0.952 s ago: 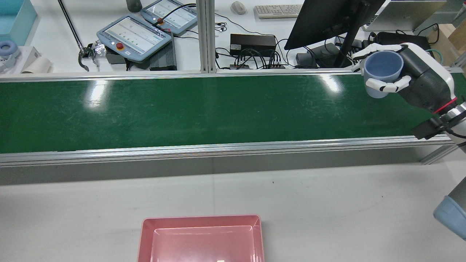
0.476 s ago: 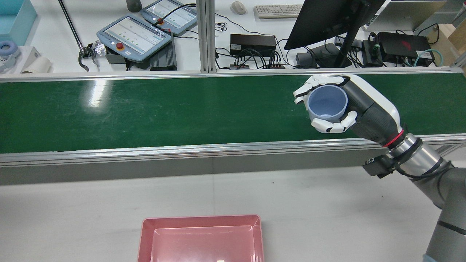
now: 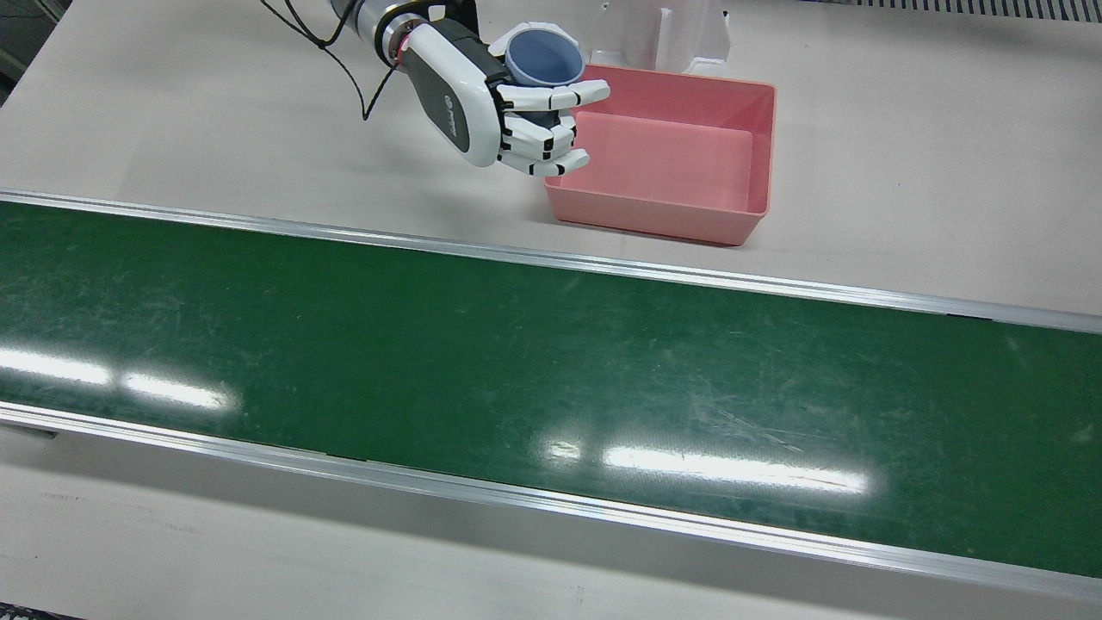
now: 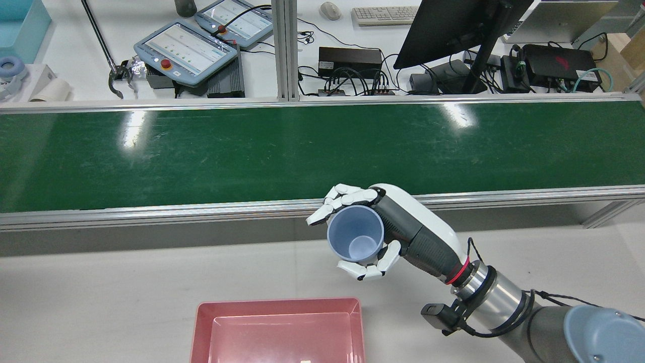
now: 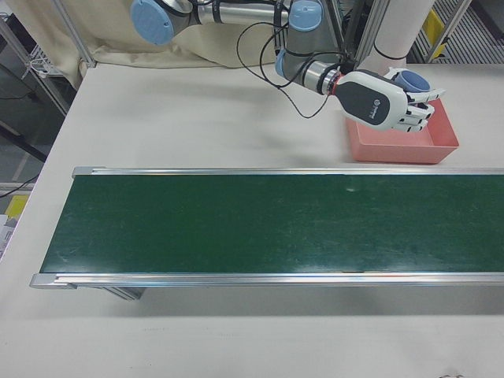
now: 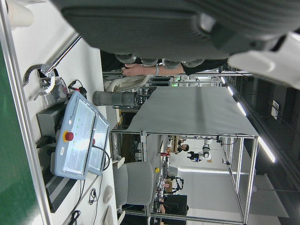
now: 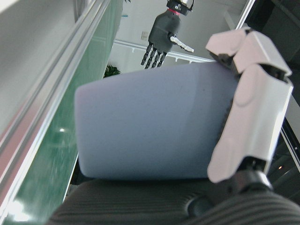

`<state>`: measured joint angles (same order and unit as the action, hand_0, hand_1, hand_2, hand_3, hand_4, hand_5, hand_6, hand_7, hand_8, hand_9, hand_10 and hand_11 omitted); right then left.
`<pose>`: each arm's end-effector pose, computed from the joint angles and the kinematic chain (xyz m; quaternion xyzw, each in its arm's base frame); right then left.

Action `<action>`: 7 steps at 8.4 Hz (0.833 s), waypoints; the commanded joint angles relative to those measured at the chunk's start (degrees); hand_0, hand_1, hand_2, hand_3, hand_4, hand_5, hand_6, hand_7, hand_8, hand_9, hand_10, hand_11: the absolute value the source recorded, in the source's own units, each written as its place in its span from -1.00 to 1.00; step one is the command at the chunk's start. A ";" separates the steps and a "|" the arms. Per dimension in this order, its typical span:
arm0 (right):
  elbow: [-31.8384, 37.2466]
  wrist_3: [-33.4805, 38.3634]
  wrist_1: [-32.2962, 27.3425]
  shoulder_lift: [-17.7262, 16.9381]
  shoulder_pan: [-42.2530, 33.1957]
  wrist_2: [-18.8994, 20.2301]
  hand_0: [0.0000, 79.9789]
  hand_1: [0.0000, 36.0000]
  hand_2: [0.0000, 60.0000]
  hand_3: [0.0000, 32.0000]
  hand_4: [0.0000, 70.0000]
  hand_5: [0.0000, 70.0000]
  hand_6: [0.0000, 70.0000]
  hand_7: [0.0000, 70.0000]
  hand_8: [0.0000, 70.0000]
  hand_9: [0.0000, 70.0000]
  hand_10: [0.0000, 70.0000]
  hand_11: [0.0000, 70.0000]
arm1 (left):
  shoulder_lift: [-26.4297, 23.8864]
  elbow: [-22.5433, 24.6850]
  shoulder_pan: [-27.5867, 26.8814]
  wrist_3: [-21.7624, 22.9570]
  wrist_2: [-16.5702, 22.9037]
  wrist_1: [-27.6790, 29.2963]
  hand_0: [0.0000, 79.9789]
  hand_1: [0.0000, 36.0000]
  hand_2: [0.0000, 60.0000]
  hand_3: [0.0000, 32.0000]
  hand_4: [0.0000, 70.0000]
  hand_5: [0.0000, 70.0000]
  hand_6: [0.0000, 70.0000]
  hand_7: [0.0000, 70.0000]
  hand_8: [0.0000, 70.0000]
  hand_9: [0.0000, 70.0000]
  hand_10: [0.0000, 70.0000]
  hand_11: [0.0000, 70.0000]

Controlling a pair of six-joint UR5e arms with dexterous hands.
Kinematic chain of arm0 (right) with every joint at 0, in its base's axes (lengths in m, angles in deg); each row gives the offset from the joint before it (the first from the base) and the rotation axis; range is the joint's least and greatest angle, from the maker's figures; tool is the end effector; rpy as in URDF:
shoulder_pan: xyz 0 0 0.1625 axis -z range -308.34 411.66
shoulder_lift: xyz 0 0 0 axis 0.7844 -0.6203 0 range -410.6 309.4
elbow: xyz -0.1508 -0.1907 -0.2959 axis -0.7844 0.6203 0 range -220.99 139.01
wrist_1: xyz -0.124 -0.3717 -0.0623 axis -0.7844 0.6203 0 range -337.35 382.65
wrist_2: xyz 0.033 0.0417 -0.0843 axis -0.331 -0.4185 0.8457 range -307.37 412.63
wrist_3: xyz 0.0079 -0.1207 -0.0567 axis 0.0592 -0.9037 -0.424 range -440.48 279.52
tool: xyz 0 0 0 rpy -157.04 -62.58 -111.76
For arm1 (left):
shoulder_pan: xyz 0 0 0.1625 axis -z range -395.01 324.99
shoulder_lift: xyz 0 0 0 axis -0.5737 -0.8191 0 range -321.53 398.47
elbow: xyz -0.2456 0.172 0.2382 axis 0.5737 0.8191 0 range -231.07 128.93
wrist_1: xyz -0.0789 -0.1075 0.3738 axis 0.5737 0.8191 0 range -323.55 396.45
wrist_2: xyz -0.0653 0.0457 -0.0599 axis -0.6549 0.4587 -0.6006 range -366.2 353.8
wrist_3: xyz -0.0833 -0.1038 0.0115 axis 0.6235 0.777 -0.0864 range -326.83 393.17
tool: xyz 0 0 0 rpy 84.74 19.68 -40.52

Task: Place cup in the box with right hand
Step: 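Lower the cup into the pink tray and open the right hand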

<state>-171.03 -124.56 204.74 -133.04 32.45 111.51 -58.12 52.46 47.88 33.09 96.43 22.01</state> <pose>-0.3618 -0.3404 0.2546 -0.1071 -0.8910 0.4056 0.1738 -0.0372 -0.5432 0.5006 -0.1189 0.7308 -0.6608 0.1232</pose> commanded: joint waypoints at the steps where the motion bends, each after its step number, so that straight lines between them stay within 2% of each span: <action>1: 0.22 -7.15 -0.16 3.24 9.44 -2.46 0.44 0.99 1.00 -1.00 -0.38 -0.63 -0.34 1.00 -0.22 0.41 -0.52 -0.21 | -0.08 -0.09 -0.01 0.00 -0.06 0.03 -1.00 -1.00 -1.00 -1.00 -1.00 -1.00 -1.00 -1.00 -1.00 -1.00 -1.00 -1.00; 2: 0.31 -7.42 -0.16 3.16 10.33 -2.38 0.35 0.10 -0.41 -1.00 -0.38 -0.79 -0.59 0.67 -0.69 -0.29 -0.75 -0.57 | -0.08 -0.17 -0.01 0.00 0.02 0.03 -1.00 -1.00 -1.00 -1.00 -1.00 -1.00 -1.00 -1.00 -1.00 -1.00 -1.00 -1.00; 3: 0.40 -7.43 -0.07 3.07 10.69 -2.38 0.24 -0.50 -0.92 -1.00 -0.42 -0.89 -0.79 -0.17 -0.98 -0.83 -0.90 -0.82 | -0.08 -0.17 -0.01 0.00 0.02 0.03 -1.00 -1.00 -1.00 -1.00 -1.00 -1.00 -1.00 -1.00 -1.00 -1.00 -1.00 -1.00; 4: 0.40 -7.43 -0.07 3.07 10.78 -2.29 0.06 -0.89 -0.92 -1.00 -0.43 -0.97 -0.86 -0.41 -1.00 -0.92 -0.97 -0.93 | 0.00 -0.17 -0.01 0.00 -0.06 0.12 -1.00 -1.00 -1.00 -1.00 -1.00 -1.00 -1.00 -1.00 -1.00 -1.00 -1.00 -1.00; 5: 0.40 -7.43 -0.07 3.07 10.86 -2.37 -0.14 -0.86 -0.73 -1.00 -0.47 -0.99 -0.85 -0.33 -1.00 -0.91 -0.97 -0.94 | -0.08 -0.17 -0.01 0.00 -0.06 0.12 -1.00 -1.00 -1.00 -1.00 -1.00 -1.00 -1.00 -1.00 -1.00 -1.00 -1.00 -1.00; 6: 0.40 -7.43 -0.07 3.07 10.95 -2.38 -0.03 -0.94 -0.91 -1.00 -0.39 -0.98 -0.84 -0.28 -1.00 -0.90 -0.96 -0.93 | -0.08 -0.17 0.08 0.00 0.02 0.03 -1.00 -1.00 -1.00 -1.00 -1.00 -1.00 -1.00 -1.00 -1.00 -1.00 -1.00 -1.00; 7: 0.49 -7.43 -0.07 3.07 10.95 -2.38 0.02 -0.96 -1.00 -1.00 -0.35 -0.97 -0.83 -0.24 -1.00 -0.89 -0.95 -0.92 | -0.08 -0.17 -0.01 0.00 0.02 0.12 -1.00 -1.00 -1.00 -1.00 -1.00 -1.00 -1.00 -1.00 -1.00 -1.00 -1.00 -1.00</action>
<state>-170.64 -131.97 204.66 -129.96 43.26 109.16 -58.19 52.30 47.90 33.09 96.40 22.09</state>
